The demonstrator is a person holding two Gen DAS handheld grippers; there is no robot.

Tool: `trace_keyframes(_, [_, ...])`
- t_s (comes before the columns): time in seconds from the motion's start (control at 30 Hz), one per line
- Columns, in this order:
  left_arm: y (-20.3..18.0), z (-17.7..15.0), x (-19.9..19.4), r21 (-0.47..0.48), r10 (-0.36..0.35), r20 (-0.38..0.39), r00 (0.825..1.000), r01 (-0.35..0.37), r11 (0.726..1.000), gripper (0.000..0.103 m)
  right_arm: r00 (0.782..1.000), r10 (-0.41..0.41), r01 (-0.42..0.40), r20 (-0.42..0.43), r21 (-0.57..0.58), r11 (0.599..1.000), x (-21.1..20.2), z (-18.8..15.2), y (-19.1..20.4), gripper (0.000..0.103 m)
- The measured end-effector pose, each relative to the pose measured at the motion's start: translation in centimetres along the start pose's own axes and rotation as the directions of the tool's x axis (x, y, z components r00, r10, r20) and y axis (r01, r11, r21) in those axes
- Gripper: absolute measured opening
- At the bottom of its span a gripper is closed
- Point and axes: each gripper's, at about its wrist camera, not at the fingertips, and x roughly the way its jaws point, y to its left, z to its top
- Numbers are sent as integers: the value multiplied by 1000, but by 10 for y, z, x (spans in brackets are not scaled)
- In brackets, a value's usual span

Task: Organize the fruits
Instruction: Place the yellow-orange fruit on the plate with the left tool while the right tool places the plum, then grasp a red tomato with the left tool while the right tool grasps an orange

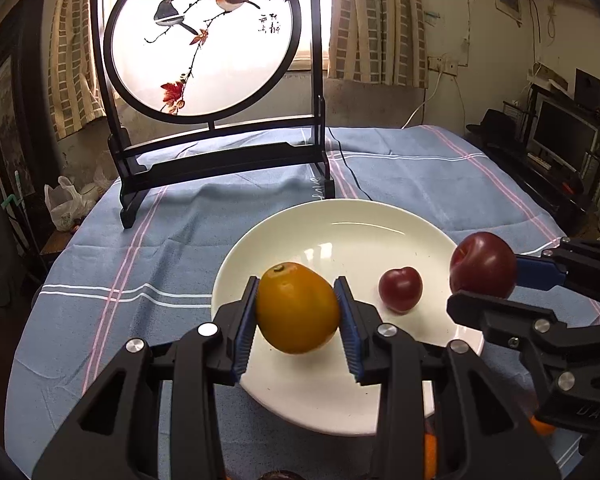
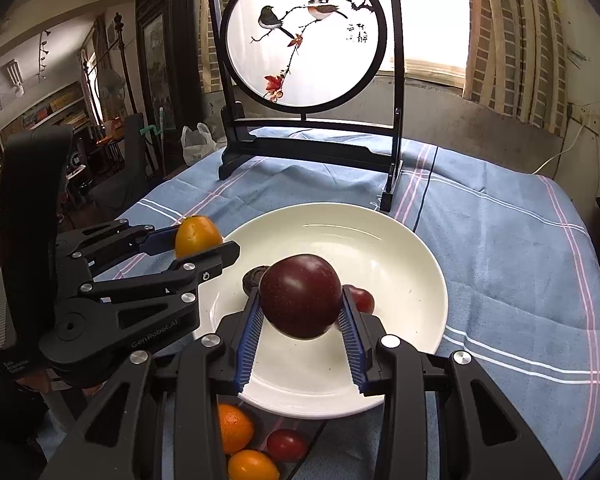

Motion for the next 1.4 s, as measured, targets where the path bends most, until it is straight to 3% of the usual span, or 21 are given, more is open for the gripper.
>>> trace_keyframes(0.77, [8, -9, 30, 12, -3, -95, 995, 4, 1000, 37, 994, 3, -6, -106, -28, 1000, 36, -1, 3, 40])
trace_keyframes(0.83, [8, -10, 33, 17, -3, -106, 994, 5, 1000, 37, 995, 5, -7, -97, -19, 1000, 35, 1, 2, 52])
trace_keyframes(0.9, [7, -10, 33, 20, -1, -103, 995, 3, 1000, 48, 997, -18, 16, -74, -28, 999, 31, 5, 2, 54])
trace_keyframes(1.17, [12, -5, 2, 14, -25, -36, 999, 25, 1000, 51, 999, -7, 6, -37, -23, 1000, -5, -3, 3, 54])
trace_keyframes(1.27, [17, -8, -25, 15, -41, 5, 999, 41, 999, 66, 999, 27, -29, -45, -42, 999, -30, -22, 10, 60])
trace_keyframes(1.4, [20, -31, -67, 76, -52, 46, 998, 49, 996, 69, 996, 62, -68, -69, -91, 994, -65, -64, 22, 63])
